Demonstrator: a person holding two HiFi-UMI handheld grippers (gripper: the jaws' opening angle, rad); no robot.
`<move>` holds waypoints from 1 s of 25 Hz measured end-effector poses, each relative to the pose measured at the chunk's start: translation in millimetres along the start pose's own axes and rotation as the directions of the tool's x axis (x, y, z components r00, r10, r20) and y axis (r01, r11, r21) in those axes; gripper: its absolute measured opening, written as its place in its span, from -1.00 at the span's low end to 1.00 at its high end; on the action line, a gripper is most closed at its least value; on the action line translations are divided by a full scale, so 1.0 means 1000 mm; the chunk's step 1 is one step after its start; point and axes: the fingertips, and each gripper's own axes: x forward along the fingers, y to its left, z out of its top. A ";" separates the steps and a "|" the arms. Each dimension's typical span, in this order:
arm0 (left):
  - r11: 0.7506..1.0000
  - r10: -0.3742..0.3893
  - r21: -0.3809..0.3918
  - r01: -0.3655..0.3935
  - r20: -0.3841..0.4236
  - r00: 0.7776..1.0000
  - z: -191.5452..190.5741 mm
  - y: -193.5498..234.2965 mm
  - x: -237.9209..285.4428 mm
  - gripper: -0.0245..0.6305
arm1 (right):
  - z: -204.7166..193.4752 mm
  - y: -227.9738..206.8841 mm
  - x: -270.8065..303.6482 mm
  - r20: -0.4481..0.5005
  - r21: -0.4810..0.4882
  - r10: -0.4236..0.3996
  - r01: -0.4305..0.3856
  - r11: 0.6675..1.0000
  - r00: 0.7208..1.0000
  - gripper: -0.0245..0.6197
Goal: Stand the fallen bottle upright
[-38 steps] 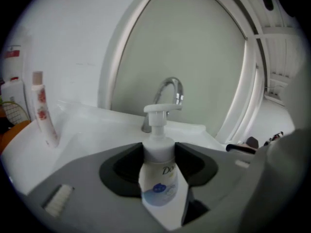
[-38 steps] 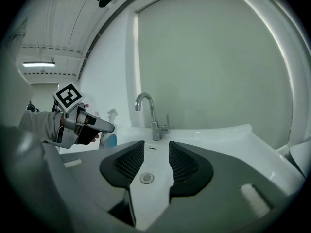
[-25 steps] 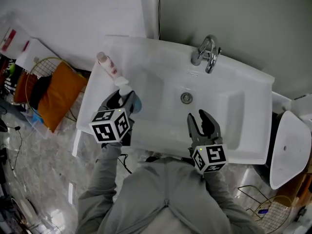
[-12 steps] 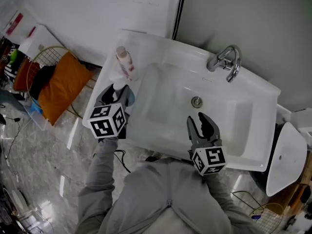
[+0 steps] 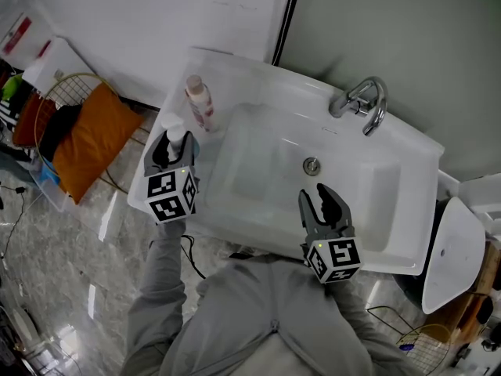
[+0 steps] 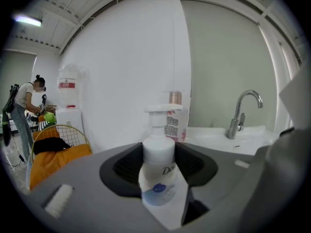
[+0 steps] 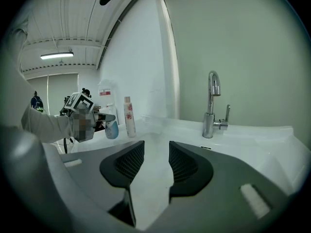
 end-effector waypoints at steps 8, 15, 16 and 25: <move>0.999 0.033 -0.028 -0.032 0.048 0.998 -0.015 0.006 -0.003 -0.13 | 0.001 0.000 -0.001 0.002 -0.009 -0.008 0.008 1.000 1.000 -0.49; 1.000 0.028 0.010 -0.029 0.068 0.997 -0.017 0.000 -0.008 -0.13 | 0.000 0.005 0.001 0.003 -0.009 0.007 -0.007 1.000 1.000 -0.49; 0.999 0.027 0.015 -0.029 0.067 0.997 -0.018 -0.001 -0.009 -0.12 | 0.000 0.006 0.001 0.004 -0.008 0.008 -0.008 1.000 1.000 -0.49; 1.000 0.014 0.013 -0.015 0.020 1.000 -0.034 -0.006 -0.014 -0.12 | 0.000 0.005 -0.004 0.011 -0.002 0.006 -0.006 1.000 1.000 -0.49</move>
